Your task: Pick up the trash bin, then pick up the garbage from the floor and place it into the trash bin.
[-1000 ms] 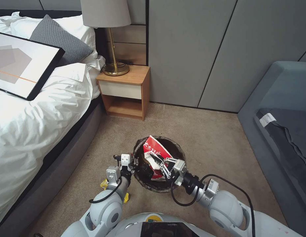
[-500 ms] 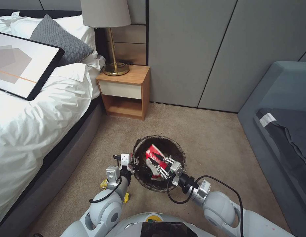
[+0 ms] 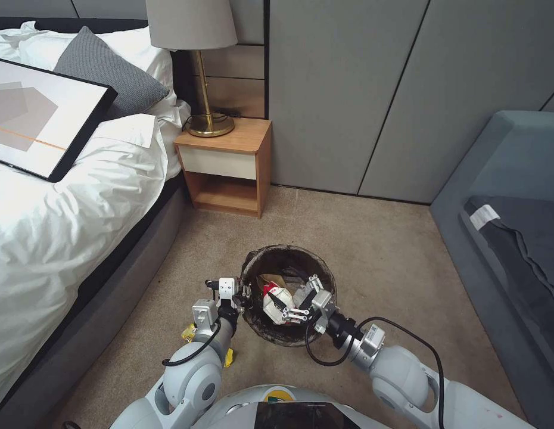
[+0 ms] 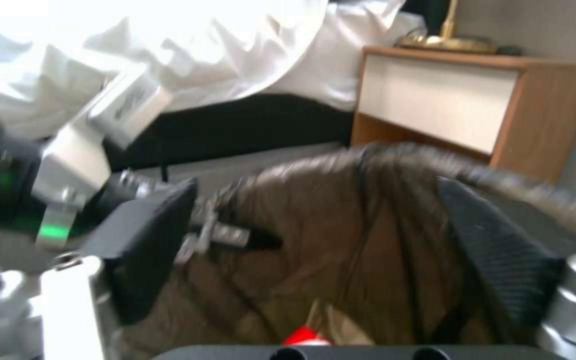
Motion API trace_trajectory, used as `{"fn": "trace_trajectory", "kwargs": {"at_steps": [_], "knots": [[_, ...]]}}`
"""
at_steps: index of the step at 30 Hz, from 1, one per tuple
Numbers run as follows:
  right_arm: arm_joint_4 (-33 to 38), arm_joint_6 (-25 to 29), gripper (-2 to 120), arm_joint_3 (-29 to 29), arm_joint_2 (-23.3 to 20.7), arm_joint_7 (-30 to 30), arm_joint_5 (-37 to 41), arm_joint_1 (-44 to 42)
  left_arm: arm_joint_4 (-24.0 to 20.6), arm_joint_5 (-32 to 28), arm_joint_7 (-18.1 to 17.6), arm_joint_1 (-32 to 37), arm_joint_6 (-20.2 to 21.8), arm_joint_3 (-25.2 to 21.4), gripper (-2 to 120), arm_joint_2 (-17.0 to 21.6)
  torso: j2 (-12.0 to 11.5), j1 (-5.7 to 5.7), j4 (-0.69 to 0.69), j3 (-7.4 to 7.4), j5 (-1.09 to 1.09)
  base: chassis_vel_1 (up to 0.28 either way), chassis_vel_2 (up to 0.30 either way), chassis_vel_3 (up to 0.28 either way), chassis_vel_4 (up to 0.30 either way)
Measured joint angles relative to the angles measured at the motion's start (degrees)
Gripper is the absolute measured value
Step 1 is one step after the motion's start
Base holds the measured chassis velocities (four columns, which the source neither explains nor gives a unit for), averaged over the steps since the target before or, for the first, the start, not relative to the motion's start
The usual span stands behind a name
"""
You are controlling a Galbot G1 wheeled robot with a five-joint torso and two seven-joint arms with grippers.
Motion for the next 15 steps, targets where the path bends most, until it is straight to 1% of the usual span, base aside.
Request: {"fn": "trace_trajectory", "kwargs": {"at_steps": [1,2,3,4,5,7,8,10,11,13,14,15], "knots": [[0.0,0.0,89,0.0,0.0,0.0,0.0,0.0,0.0,0.0,0.0,0.0,0.0,0.0,2,0.0,0.0,0.0,0.0,0.0,0.0,0.0,0.0,0.0,0.0],[0.2,0.0,95,0.6,-0.1,0.1,0.0,-0.3,0.1,0.0,0.0,-0.1,0.0,0.0,2,-0.1,0.0,0.0,0.0,0.0,0.0,0.0,0.0,0.0,0.0],[0.5,0.0,97,1.2,-0.1,0.1,0.0,-0.5,0.2,0.0,0.0,-0.1,0.0,0.0,2,-0.1,0.0,0.0,0.0,0.0,0.0,0.0,0.0,0.0,0.0],[0.5,0.0,97,1.2,-0.1,0.1,0.0,-0.5,0.2,0.0,0.0,-0.1,0.0,0.0,2,-0.1,0.0,0.0,0.0,0.0,0.0,0.0,0.0,0.0,0.0],[1.3,0.1,99,2.5,-0.2,0.1,0.2,-1.0,0.3,-0.1,0.0,-0.1,0.0,0.0,2,-0.1,0.0,0.0,0.0,0.0,0.01,0.0,0.0,0.0,0.0],[4.6,-0.3,100,7.5,-0.1,2.0,1.9,-2.5,0.4,-0.1,0.0,-0.2,0.0,0.0,2,-0.2,0.0,0.0,-0.01,0.0,0.01,0.0,0.0,0.0,0.0],[4.6,-0.3,100,7.5,-0.1,2.0,1.9,-2.5,0.4,-0.1,0.0,-0.2,0.0,0.0,2,-0.2,0.0,0.0,-0.01,0.0,0.01,0.0,0.0,0.0,0.0],[9.6,-3.5,100,14.9,1.0,9.6,3.2,-3.9,0.6,0.2,0.1,-0.2,-0.3,-0.2,2,-0.4,0.0,0.0,0.01,0.0,0.01,0.0,0.0,0.0,0.0],[9.6,-3.5,100,14.9,1.0,9.6,3.2,-3.9,0.6,0.2,0.1,-0.2,-0.3,-0.2,2,-0.4,0.0,0.0,0.01,0.0,0.01,0.0,0.0,0.0,0.0],[12.3,-8.7,100,22.8,3.2,15.4,3.2,-5.6,0.8,0.8,0.3,-0.1,-0.8,-0.3,2,-0.5,0.0,0.0,0.01,0.0,0.01,0.0,0.0,0.0,0.0],[12.8,-9.8,100,24.8,4.0,16.5,2.9,-6.3,0.8,0.9,0.4,-0.1,-0.8,-0.3,2,-0.5,0.0,0.0,0.01,0.0,0.01,0.0,0.0,0.0,0.0],[12.8,-9.8,100,24.8,4.0,16.5,2.9,-6.3,0.8,0.9,0.4,-0.1,-0.8,-0.3,2,-0.5,0.0,0.0,0.01,0.0,0.01,0.0,0.0,0.0,0.0]]}}
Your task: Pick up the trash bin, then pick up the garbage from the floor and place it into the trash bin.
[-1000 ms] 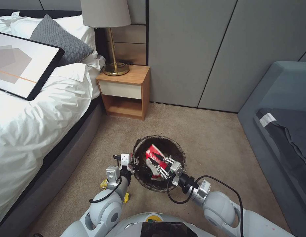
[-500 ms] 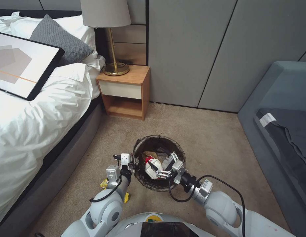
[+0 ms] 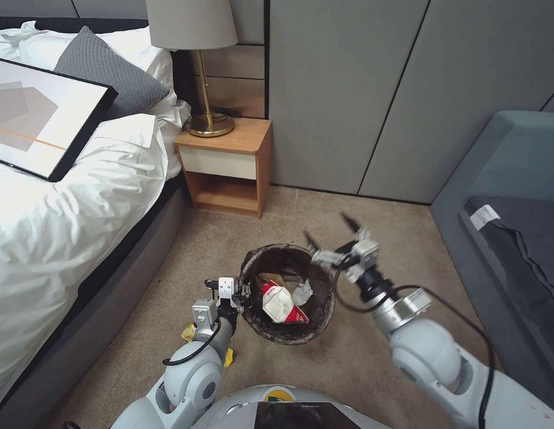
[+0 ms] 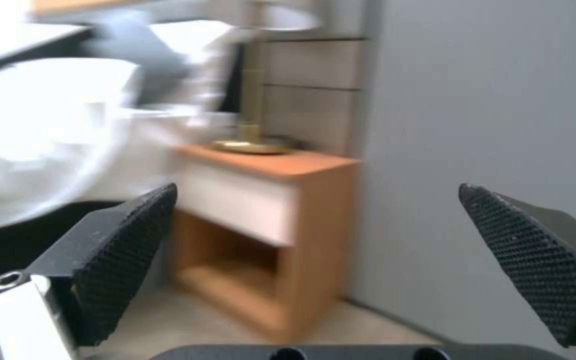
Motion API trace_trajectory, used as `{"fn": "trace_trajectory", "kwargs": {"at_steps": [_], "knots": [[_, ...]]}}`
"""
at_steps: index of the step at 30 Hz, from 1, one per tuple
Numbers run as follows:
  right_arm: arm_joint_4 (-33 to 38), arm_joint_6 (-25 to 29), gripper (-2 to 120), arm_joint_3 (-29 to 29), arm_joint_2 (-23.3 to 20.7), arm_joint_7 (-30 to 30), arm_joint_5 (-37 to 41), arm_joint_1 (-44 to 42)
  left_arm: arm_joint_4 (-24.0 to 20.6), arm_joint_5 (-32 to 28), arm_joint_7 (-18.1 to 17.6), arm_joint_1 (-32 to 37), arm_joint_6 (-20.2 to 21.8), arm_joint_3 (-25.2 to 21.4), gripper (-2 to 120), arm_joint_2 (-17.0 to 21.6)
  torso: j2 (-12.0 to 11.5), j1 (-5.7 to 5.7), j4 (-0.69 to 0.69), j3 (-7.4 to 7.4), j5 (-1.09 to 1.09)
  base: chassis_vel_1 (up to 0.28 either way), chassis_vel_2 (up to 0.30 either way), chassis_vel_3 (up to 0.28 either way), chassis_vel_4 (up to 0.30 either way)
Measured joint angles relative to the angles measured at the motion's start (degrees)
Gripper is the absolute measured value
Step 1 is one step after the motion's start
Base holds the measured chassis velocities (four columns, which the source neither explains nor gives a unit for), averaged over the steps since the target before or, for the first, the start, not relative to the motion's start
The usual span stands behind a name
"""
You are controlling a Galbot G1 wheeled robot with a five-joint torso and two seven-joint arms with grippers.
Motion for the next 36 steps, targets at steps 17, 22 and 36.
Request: {"fn": "trace_trajectory", "kwargs": {"at_steps": [17,22,36], "knots": [[0.6,-2.5,100,16.3,18.2,4.5,-15.7,-17.0,-0.3,1.8,0.3,1.4,-0.9,-1.9,2,0.3,0.0,0.0,-0.02,-0.01,-0.01,0.0,0.0,0.0,0.0],[-2.8,0.0,100,15.5,23.3,3.1,-19.1,-19.1,-0.3,2.5,0.3,1.7,-1.5,-2.4,2,0.4,0.0,-0.01,-0.01,-0.01,-0.01,0.0,0.0,0.0,0.0],[-8.3,2.6,100,14.5,27.8,2.3,-22.5,-19.7,-0.2,4.0,0.3,2.1,-2.0,-2.8,2,0.1,0.0,-0.01,-0.01,0.0,0.0,0.0,0.0,0.0,0.0]]}}
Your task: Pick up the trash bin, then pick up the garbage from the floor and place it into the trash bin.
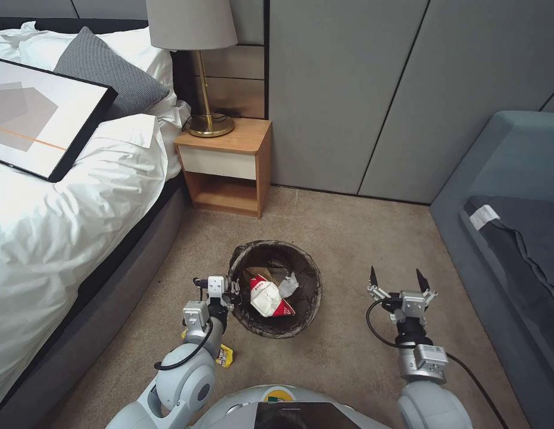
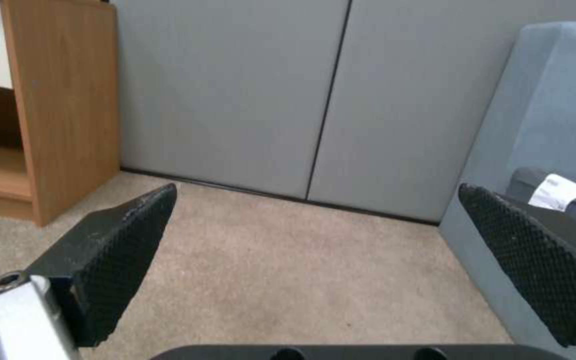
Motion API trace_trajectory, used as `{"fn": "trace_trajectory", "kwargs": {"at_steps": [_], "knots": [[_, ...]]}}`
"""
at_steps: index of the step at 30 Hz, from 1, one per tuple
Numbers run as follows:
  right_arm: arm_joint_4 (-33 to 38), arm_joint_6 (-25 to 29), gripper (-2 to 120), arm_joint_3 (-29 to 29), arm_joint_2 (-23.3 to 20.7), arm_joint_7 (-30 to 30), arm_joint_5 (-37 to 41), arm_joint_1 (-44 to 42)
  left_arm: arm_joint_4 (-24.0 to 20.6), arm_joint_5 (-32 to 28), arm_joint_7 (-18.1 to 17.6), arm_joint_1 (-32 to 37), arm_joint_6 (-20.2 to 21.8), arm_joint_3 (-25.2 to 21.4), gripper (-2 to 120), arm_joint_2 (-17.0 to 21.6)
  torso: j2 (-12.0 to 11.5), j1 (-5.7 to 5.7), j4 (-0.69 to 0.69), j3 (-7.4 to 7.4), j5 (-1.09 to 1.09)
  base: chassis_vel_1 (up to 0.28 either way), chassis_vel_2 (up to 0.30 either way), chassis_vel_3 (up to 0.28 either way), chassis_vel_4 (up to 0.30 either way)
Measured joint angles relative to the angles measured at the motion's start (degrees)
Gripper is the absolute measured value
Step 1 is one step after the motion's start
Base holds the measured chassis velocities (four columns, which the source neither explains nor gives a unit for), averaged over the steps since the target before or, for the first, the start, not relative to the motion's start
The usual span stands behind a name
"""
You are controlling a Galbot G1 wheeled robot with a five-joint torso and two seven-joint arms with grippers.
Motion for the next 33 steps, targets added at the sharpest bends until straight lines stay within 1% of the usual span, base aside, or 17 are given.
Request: {"fn": "trace_trajectory", "kwargs": {"at_steps": [10,21,33], "knots": [[-2.2,1.3,100,-1.1,2.5,0.0,-1.5,-0.7,0.1,0.7,-0.1,0.1,-0.2,-0.2,2,-0.1,0.0,0.0,0.0,0.0,0.0,0.0,0.0,0.0,0.0],[-2.7,1.2,100,-1.8,2.4,0.5,-1.6,0.8,0.1,0.1,-0.2,0.0,-0.2,-0.2,2,-0.2,0.0,0.0,-0.01,0.0,0.0,0.005,0.004,0.003,0.005],[-3.3,0.8,100,-2.2,2.1,1.0,-1.5,1.5,-0.2,0.0,-0.3,0.2,-0.2,-0.3,2,-0.3,0.0,0.0,0.0,0.0,0.0,0.075,0.075,0.079,0.078]]}}
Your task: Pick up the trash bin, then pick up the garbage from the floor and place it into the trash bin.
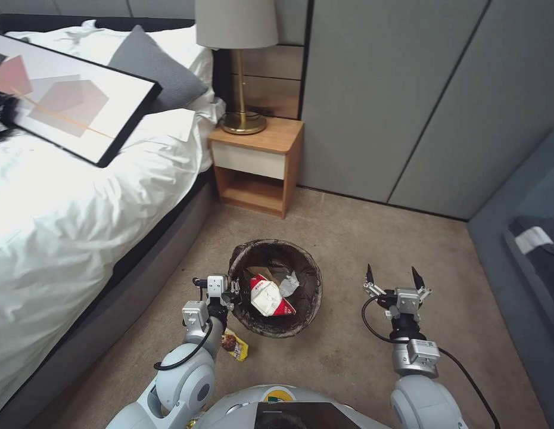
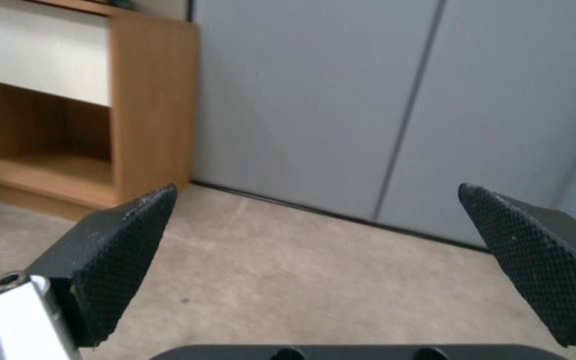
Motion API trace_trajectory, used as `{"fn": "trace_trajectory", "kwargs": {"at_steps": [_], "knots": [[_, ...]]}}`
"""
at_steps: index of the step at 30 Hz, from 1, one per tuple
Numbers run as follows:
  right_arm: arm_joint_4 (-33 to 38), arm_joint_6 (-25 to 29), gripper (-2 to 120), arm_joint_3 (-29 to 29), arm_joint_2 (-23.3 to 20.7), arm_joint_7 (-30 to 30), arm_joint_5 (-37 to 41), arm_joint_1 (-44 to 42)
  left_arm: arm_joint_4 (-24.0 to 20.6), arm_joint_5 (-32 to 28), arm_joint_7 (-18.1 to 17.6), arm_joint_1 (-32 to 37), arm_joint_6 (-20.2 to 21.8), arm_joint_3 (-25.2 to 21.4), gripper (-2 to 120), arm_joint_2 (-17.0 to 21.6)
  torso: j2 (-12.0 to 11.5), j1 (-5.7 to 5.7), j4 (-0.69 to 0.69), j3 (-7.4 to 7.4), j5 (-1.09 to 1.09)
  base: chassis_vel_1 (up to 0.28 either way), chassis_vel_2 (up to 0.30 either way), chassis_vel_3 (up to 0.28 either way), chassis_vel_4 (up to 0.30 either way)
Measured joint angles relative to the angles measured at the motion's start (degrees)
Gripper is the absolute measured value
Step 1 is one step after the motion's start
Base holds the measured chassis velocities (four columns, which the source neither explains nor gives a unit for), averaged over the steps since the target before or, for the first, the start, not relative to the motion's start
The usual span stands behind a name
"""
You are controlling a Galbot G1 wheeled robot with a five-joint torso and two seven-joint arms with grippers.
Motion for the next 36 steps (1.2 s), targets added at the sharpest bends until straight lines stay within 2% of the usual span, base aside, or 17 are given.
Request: {"fn": "trace_trajectory", "kwargs": {"at_steps": [36], "knots": [[-0.5,-0.6,100,-0.5,0.0,0.9,0.1,1.2,-0.5,0.3,-0.1,0.3,-0.3,-0.4,2,-0.2,0.0,0.0,0.0,0.0,0.0,0.119,0.118,0.118,0.117]]}}
